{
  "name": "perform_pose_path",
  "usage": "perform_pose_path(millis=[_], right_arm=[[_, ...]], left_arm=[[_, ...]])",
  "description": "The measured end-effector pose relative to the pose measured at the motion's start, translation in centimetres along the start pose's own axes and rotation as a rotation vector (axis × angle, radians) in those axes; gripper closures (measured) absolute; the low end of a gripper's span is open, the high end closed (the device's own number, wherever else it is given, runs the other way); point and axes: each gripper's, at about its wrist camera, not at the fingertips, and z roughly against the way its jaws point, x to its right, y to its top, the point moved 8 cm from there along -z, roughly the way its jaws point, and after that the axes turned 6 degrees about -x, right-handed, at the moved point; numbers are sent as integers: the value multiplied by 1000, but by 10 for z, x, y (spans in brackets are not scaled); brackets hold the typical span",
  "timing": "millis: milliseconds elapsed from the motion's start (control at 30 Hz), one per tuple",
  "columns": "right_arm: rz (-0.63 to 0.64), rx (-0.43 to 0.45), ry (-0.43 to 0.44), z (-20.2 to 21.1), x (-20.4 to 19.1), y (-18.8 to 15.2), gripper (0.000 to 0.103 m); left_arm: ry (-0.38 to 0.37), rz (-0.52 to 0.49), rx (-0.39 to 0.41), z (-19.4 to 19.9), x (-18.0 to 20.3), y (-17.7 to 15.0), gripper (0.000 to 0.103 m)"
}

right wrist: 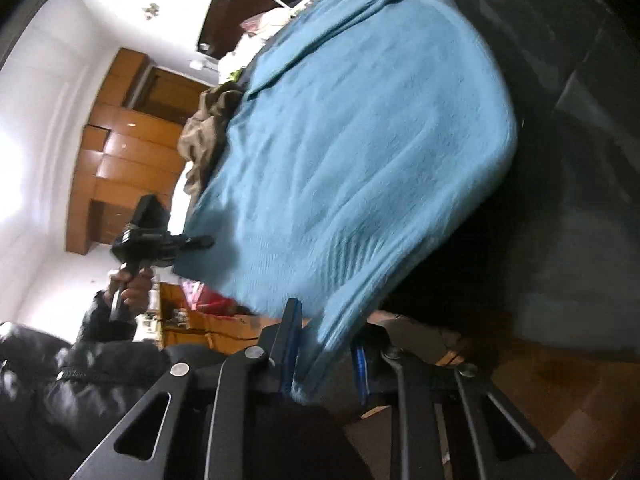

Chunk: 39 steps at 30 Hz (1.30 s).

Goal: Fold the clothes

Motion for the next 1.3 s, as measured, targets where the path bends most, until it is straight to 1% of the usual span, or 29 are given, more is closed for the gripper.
perform_pose_path(millis=[100, 233, 300, 333, 367, 400, 533, 600, 800, 967, 1100, 1300], right_arm=[[-65, -3, -13, -5, 9, 9, 78], [-93, -4, -34, 1, 24, 8, 78], [-83, -6, -31, 1, 24, 11, 78], [-58, -10, -46, 0, 21, 13, 78], [-16, -10, -68, -1, 16, 14, 84], [28, -9, -89, -1, 11, 15, 94], [169, 56, -93, 12, -19, 30, 94], [210, 106, -86, 26, -35, 45, 94], [272, 230, -47, 63, -68, 92, 94], [304, 319, -70, 88, -88, 134, 94], [289, 401, -102, 110, -89, 173, 94], [234, 502, -155, 141, -77, 228, 94]], left_arm=[[8, 1, -6, -1, 0, 0, 95], [8, 5, -13, -2, -1, -1, 95], [8, 4, -15, -2, -2, -3, 95], [4, -2, -9, -1, 0, -2, 95], [0, -9, -2, 0, 1, -1, 95], [-7, -16, 7, 2, 4, -1, 95], [-60, -59, 86, 28, 25, 5, 95], [-84, -82, 134, 44, 36, 11, 95], [-150, -129, 262, 88, 68, 28, 95], [-204, -148, 334, 112, 82, 48, 95], [-248, -154, 373, 129, 83, 76, 95], [-287, -199, 412, 143, 124, 138, 95]])
